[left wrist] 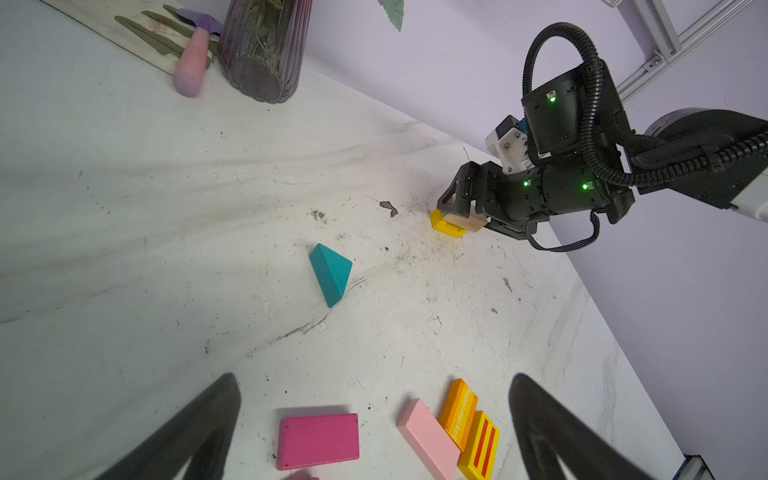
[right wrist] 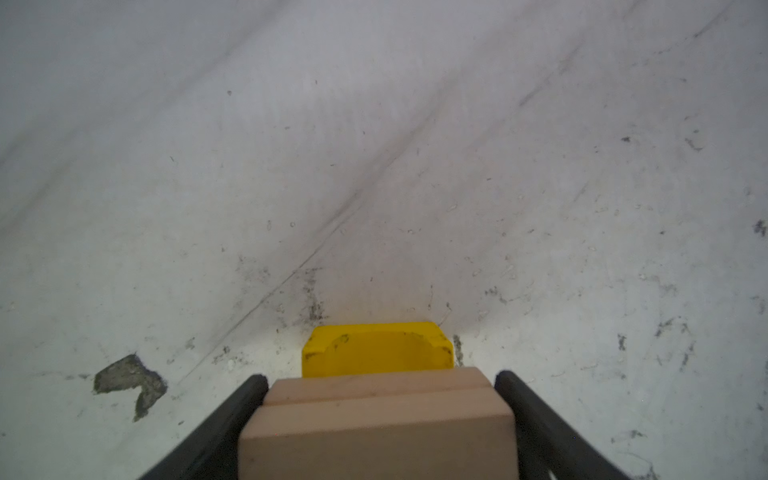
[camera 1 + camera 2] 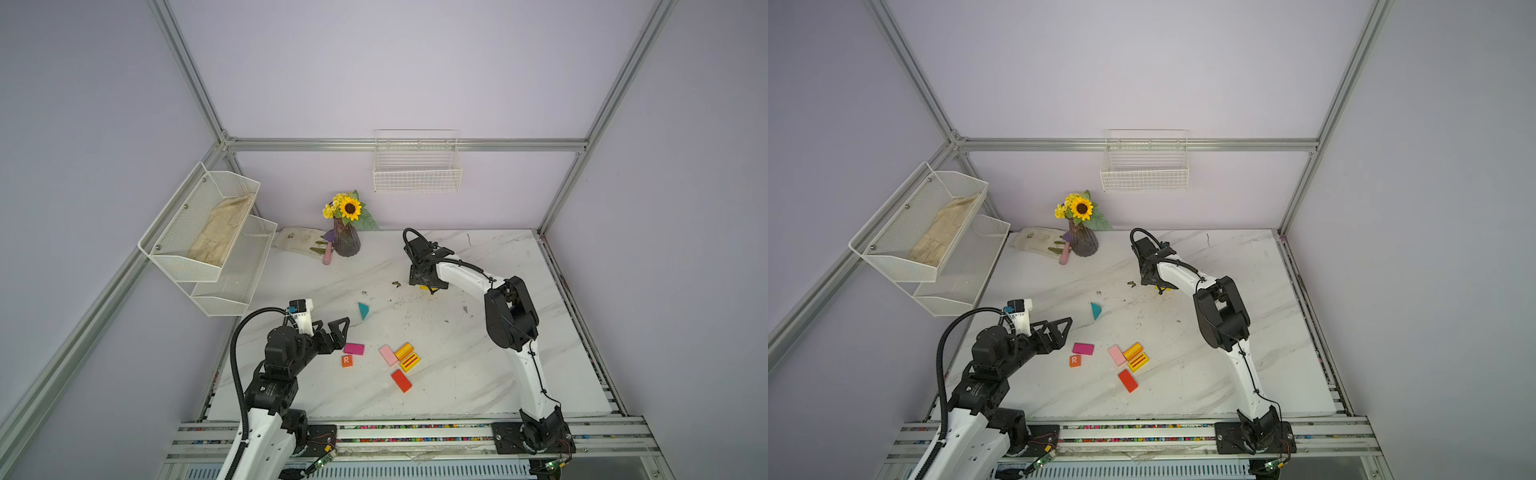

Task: Build the wood block tower

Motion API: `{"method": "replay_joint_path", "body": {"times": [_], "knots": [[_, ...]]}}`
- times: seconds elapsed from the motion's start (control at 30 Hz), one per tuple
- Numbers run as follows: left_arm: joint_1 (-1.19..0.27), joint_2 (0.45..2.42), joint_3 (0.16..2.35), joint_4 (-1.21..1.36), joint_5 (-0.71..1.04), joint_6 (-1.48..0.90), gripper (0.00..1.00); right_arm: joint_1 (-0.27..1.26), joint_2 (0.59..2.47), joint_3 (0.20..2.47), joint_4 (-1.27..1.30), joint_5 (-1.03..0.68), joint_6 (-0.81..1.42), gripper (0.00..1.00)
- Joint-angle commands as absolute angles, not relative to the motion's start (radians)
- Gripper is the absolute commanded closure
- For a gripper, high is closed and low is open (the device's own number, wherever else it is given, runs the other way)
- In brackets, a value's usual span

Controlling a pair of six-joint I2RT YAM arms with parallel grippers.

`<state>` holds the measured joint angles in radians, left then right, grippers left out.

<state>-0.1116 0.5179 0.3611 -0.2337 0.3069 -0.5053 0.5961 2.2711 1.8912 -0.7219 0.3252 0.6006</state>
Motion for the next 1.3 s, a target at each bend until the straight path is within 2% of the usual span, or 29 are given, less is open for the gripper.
{"method": "replay_joint_path", "body": {"times": [0.0,0.33,0.57,0.87,1.13,1.27], "knots": [[-0.109,0.518,0.319,-0.212,0.316,-0.514,0.0,0.594,2.296,1.896,-0.74,0.349,0.618,0.12],[-0.109,0.518,0.319,-0.212,0.316,-0.515,0.0,0.591,2.302,1.923,-0.74,0.337,0.612,0.12],[-0.109,0.518,0.319,-0.212,0.317,-0.515,0.0,0.594,2.224,1.887,-0.736,0.372,0.58,0.03],[-0.109,0.515,0.318,-0.212,0.322,-0.515,0.0,0.624,2.062,1.714,-0.661,0.365,0.542,0.03],[-0.109,0.513,0.317,-0.211,0.322,-0.515,0.0,0.639,2.008,1.627,-0.602,0.305,0.515,0.03],[-0.11,0.515,0.318,-0.212,0.32,-0.515,0.0,0.641,1.978,1.591,-0.583,0.301,0.515,0.1]]}}
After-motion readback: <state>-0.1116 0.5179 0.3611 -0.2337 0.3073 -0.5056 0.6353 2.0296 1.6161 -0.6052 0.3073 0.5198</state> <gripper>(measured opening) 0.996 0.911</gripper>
